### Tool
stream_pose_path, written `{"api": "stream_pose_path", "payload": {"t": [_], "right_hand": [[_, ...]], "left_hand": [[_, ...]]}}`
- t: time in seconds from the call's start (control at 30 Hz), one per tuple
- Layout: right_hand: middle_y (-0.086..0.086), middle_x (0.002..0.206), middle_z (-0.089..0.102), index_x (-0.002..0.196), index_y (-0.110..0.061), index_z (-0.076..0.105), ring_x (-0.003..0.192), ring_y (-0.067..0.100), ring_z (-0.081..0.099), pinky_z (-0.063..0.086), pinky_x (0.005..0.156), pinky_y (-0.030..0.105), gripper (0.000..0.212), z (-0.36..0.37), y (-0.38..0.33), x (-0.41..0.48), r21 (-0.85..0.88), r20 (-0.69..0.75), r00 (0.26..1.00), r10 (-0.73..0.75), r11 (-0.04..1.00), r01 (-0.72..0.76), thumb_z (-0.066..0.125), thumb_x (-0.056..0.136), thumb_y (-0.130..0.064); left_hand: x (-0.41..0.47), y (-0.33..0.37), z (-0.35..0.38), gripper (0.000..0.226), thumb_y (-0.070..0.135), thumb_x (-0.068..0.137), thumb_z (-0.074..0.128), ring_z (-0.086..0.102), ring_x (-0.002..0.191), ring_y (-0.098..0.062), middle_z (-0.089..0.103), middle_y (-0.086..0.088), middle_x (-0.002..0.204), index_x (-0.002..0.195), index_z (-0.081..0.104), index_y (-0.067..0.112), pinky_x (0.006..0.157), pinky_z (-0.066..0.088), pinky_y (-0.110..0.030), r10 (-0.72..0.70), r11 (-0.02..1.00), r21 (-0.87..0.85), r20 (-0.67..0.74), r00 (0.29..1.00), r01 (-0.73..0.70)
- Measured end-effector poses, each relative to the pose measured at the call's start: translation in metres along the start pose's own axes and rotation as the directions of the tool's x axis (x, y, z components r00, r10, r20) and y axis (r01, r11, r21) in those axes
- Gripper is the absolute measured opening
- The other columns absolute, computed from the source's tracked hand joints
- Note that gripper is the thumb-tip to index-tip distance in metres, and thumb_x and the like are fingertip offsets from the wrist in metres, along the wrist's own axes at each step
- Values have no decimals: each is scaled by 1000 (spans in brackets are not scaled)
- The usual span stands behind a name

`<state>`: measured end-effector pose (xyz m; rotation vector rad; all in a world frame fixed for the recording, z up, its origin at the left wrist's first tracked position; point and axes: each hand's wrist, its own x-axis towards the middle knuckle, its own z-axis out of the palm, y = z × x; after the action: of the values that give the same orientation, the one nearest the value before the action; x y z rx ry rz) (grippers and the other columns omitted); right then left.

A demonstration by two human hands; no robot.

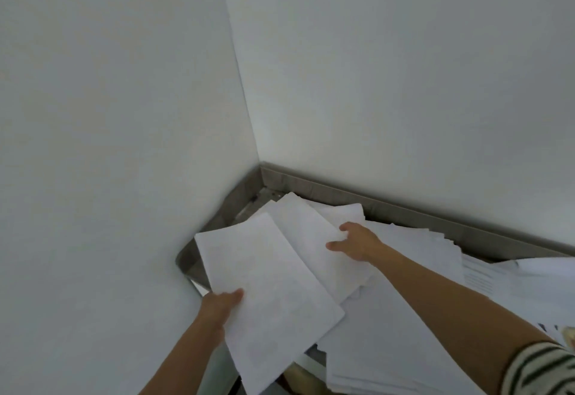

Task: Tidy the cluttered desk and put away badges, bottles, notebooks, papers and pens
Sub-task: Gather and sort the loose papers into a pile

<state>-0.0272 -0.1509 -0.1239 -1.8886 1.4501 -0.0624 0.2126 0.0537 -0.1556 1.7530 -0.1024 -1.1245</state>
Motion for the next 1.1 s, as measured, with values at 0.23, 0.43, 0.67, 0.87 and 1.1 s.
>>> {"api": "stream_pose_path", "payload": {"t": [0.23,0.43,0.67,0.87,1.1], "right_hand": [[2,119,59,119,-16,49,102,19,57,43,73,29,68,26,-15,15,-133,48,988,147,981,-140,79,70,-53],[4,118,64,119,-15,65,106,24,60,43,79,26,32,34,-29,8,40,-129,991,21,999,-16,65,91,-31],[15,97,71,103,-7,71,91,32,64,43,79,34,17,-68,-62,-33,-46,-663,715,-223,965,258,60,95,-17],[-3,81,70,91,-14,68,68,12,66,52,57,24,4,-65,-49,-59,477,-395,918,18,859,188,66,92,-17],[4,99,72,103,-9,70,84,16,69,58,73,28,17,66,12,-55,522,14,986,168,840,-151,69,89,-19]], "left_hand": [[24,-3,-2,47,3,81,74,64,95,-43,64,-28,113,121,55,-11,89,50,-57,-52,998,27,-1,999,52],[31,7,-4,46,4,84,72,62,98,-41,63,-25,114,124,54,-7,87,50,-49,-80,996,44,118,990,75],[46,26,4,46,4,81,74,62,100,-42,65,-25,112,122,57,-6,89,50,-53,-85,992,109,206,975,63],[42,35,13,28,20,93,63,62,98,-37,66,-20,107,114,61,3,84,51,-49,-68,997,-1,309,949,72],[33,41,23,44,34,102,41,70,63,-22,71,-21,91,96,76,8,58,56,-32,71,983,-182,471,879,18]]}}
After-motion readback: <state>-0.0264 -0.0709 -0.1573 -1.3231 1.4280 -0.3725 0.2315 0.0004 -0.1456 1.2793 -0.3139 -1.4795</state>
